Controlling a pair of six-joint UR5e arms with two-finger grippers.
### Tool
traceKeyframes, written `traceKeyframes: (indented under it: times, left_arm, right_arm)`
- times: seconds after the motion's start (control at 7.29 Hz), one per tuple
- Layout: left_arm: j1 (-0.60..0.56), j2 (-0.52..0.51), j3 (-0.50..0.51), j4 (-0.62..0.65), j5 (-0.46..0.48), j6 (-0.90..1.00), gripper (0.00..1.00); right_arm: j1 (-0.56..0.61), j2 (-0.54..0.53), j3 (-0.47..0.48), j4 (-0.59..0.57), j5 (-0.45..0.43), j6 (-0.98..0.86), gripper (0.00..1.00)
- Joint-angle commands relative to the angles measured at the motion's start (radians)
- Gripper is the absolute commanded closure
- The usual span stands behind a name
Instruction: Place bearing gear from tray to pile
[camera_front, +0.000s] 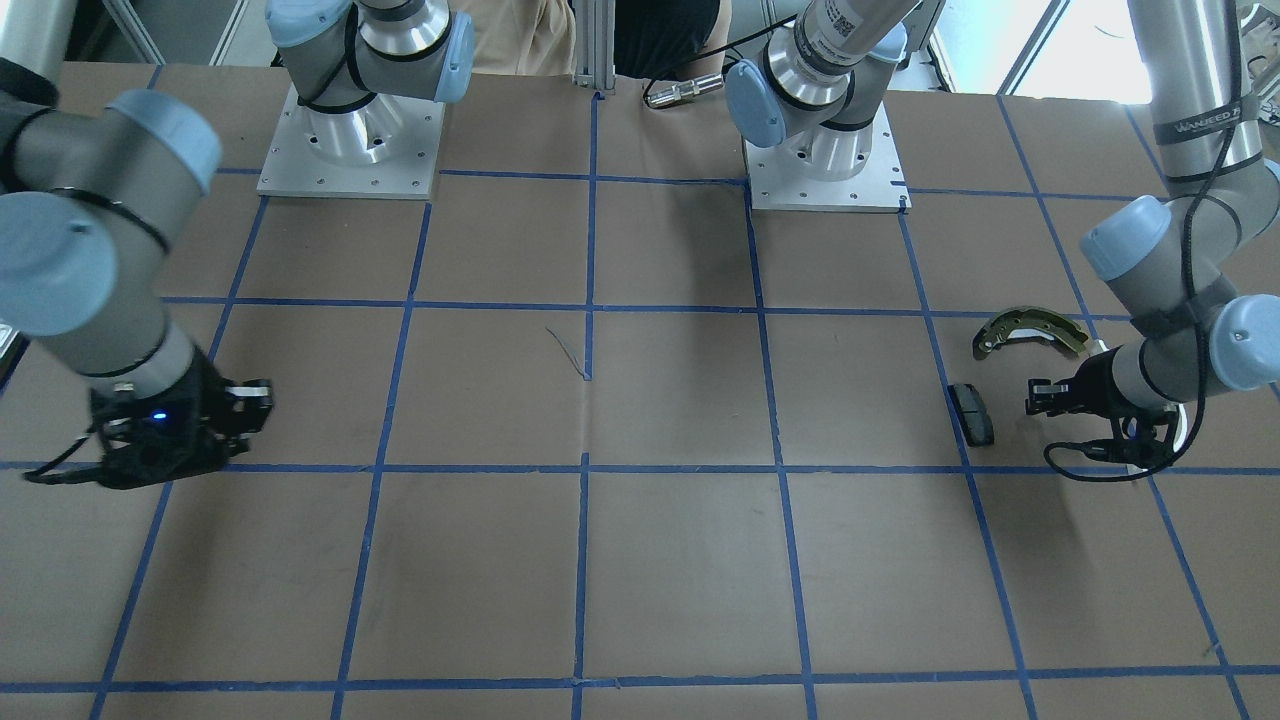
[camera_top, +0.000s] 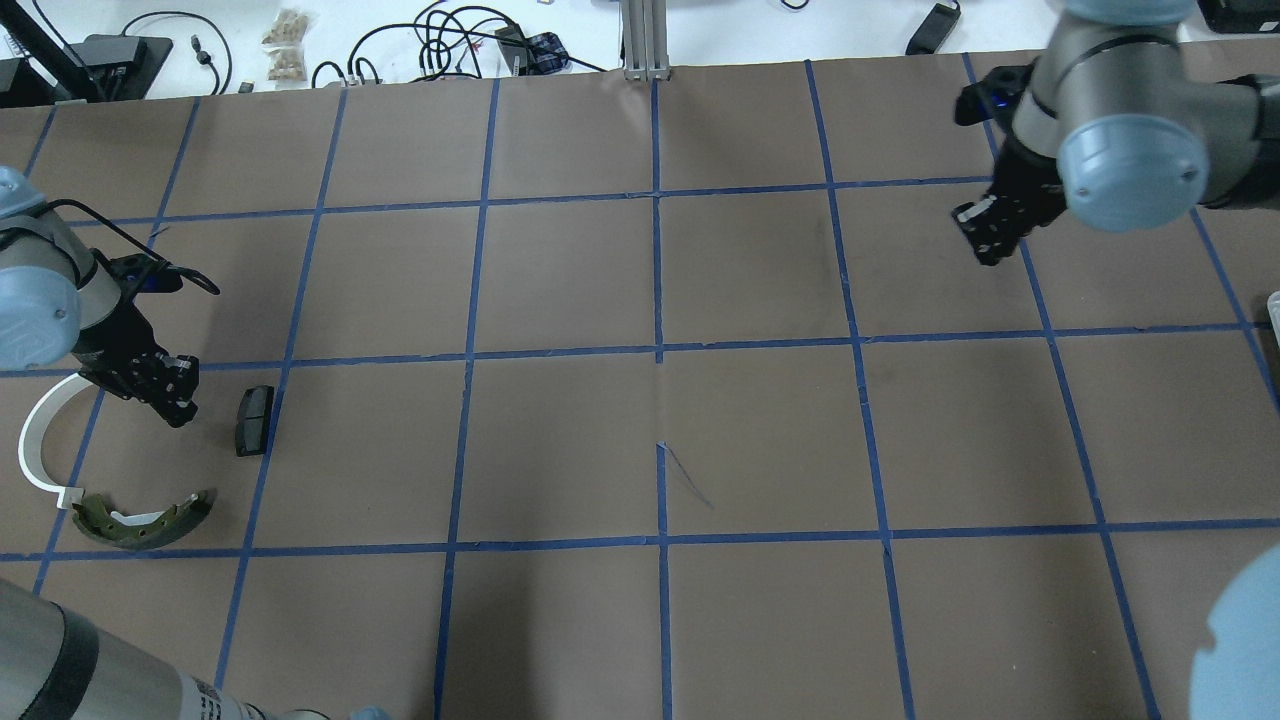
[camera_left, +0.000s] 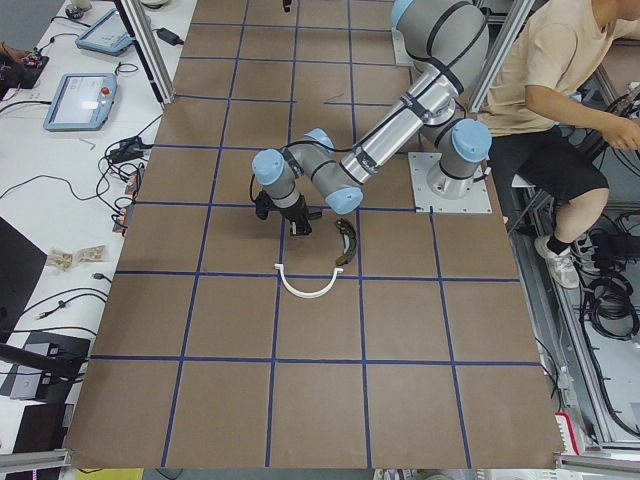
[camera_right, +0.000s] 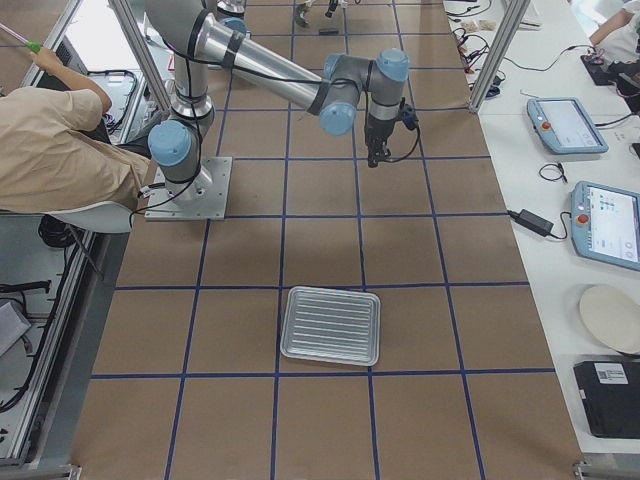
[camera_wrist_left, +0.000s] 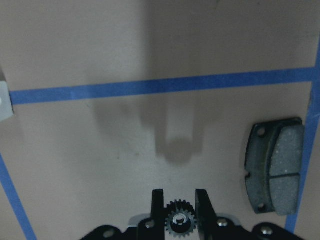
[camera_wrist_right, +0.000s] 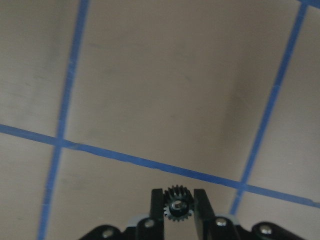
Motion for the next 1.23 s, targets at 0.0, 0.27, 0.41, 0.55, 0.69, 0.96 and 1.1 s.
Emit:
traceKeyframes:
  times: [0.0, 0.27, 0.41, 0.55, 0.69, 0.96, 1.1]
  left_arm:
    - [0.003, -0.001, -0.06, 0.057, -0.002, 0.003, 0.82]
    - [-0.009, 0.024, -0.047, 0.056, -0.002, -0.003, 0.0]
    - [-0.019, 0.024, -0.028, 0.056, -0.005, -0.006, 0.0]
    - [-0.031, 0.021, 0.019, 0.041, -0.007, -0.012, 0.0]
    - [-0.058, 0.04, 0.089, -0.066, -0.029, -0.017, 0.0]
    - [-0.138, 0.047, 0.235, -0.227, -0.037, -0.084, 0.0]
    - [-0.213, 0.05, 0.286, -0.276, -0.065, -0.165, 0.0]
  right_arm:
    - [0.281, -0.002, 0.014, 0.011, 0.036, 0.34, 1.0]
    - [0.462, 0.03, 0.014, -0.013, 0.105, 0.722, 1.0]
    - [0.525, 0.072, 0.014, -0.094, 0.122, 0.815, 1.0]
    - [0.552, 0.136, 0.014, -0.148, 0.125, 0.86, 1.0]
    - [0.555, 0.171, 0.016, -0.232, 0.128, 0.88, 1.0]
    - [0.554, 0.178, 0.046, -0.283, 0.131, 0.881, 0.83]
    - [0.554, 0.178, 0.051, -0.348, 0.127, 0.885, 0.04]
